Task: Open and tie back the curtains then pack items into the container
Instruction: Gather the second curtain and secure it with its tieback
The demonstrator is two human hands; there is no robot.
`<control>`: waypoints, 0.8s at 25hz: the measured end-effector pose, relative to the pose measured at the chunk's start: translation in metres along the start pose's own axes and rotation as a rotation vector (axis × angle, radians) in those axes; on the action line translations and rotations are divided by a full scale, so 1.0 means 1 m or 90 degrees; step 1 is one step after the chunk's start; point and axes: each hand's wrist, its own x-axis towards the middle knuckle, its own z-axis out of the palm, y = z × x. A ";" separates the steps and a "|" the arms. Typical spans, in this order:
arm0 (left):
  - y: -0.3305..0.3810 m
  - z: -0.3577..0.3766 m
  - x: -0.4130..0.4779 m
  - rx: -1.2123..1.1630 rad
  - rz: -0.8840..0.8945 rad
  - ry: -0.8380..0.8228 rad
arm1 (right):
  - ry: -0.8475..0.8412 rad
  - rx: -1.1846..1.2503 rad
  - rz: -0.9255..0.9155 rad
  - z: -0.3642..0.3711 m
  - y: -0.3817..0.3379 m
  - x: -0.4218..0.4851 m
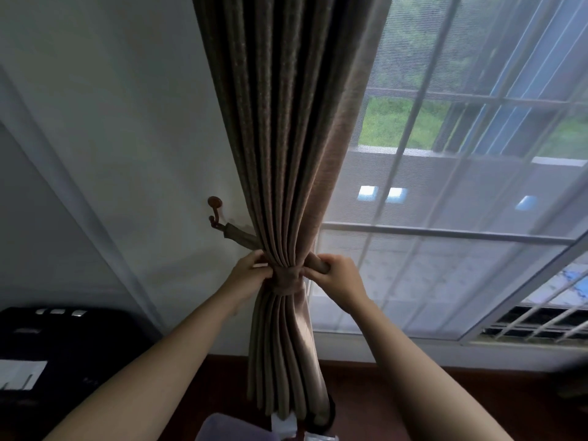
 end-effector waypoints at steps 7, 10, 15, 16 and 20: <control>0.006 0.008 -0.004 -0.279 -0.228 0.044 | 0.001 0.048 0.023 0.002 0.001 -0.006; 0.005 0.014 -0.004 -0.320 -0.220 0.023 | -0.001 0.055 0.031 0.003 0.001 -0.010; 0.005 0.021 0.002 -0.315 -0.288 0.075 | -0.007 0.029 0.061 0.003 -0.012 -0.014; 0.005 0.023 0.006 -0.270 -0.284 0.108 | -0.005 0.012 0.064 0.002 -0.015 -0.015; 0.004 0.029 0.018 -0.046 -0.235 0.158 | 0.017 -0.056 0.097 -0.003 -0.021 -0.021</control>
